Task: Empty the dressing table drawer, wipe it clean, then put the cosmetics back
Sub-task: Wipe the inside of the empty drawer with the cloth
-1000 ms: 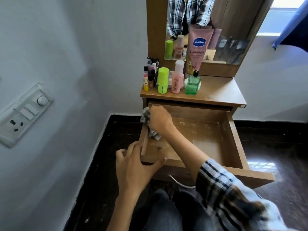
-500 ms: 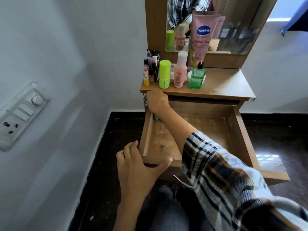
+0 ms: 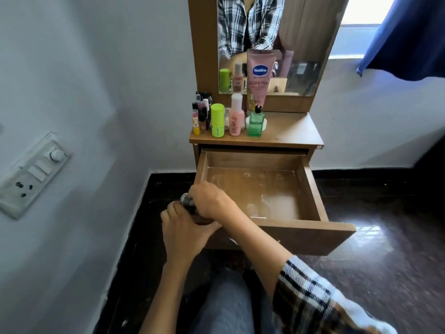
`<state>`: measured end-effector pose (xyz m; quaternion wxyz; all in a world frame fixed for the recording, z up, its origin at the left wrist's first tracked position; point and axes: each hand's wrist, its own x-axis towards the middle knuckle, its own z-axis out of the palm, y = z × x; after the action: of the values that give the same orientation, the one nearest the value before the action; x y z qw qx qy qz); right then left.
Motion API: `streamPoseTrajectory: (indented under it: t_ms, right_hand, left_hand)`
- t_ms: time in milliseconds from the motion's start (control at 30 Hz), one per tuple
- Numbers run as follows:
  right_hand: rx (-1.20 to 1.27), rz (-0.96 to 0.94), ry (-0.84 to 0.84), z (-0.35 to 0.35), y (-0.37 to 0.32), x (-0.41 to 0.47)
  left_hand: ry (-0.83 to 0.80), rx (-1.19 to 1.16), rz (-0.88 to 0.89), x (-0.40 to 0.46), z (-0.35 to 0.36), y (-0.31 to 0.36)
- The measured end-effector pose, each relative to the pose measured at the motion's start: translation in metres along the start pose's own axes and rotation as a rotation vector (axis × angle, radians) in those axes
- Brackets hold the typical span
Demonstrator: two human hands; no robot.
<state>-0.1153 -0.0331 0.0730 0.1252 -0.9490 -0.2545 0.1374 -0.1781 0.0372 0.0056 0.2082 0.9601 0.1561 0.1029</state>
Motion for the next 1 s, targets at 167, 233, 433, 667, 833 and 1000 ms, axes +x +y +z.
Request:
streamPoseTrajectory:
  t_ms: [167, 233, 433, 667, 833, 1000]
  right_hand:
    - [-0.049, -0.034, -0.064, -0.007, 0.0, -0.01]
    - [-0.067, -0.053, -0.089, -0.015, 0.003, -0.013]
    - [0.087, 0.095, 0.004, -0.049, 0.058, -0.034]
    - [-0.013, 0.205, -0.046, -0.068, 0.137, -0.055]
    - [0.016, 0.042, -0.195, -0.045, 0.122, -0.021]
    - [0.029, -0.182, -0.374, -0.02, 0.072, 0.023]
  left_hand:
    - [-0.042, 0.022, 0.002, -0.003, -0.01, 0.005]
    - [-0.065, 0.066, 0.004, -0.003, -0.013, 0.007]
    - [-0.104, -0.014, -0.031, -0.003, -0.016, 0.008]
    - [-0.024, -0.063, -0.041, -0.004, -0.011, 0.006]
    - [-0.006, -0.075, -0.037, -0.003, -0.006, 0.003]
    - [-0.007, -0.119, -0.052, -0.001, -0.003, 0.002]
